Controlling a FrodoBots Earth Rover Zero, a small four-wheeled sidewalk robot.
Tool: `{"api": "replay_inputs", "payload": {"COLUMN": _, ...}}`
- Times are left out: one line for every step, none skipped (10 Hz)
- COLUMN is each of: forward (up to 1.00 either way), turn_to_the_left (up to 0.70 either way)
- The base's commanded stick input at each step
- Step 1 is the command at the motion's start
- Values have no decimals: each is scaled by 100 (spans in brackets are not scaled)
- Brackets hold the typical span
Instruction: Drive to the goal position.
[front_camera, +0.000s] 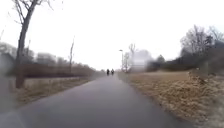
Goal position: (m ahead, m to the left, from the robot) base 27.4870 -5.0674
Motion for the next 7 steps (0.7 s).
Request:
{"api": "replay_inputs", "payload": {"forward": 70, "turn_to_the_left": 0}}
{"api": "replay_inputs", "payload": {"forward": 70, "turn_to_the_left": 0}}
{"api": "replay_inputs", "payload": {"forward": 70, "turn_to_the_left": 0}}
{"api": "replay_inputs", "payload": {"forward": 70, "turn_to_the_left": 0}}
{"api": "replay_inputs", "payload": {"forward": 70, "turn_to_the_left": 0}}
{"api": "replay_inputs", "payload": {"forward": 70, "turn_to_the_left": 0}}
{"api": "replay_inputs", "payload": {"forward": 70, "turn_to_the_left": 0}}
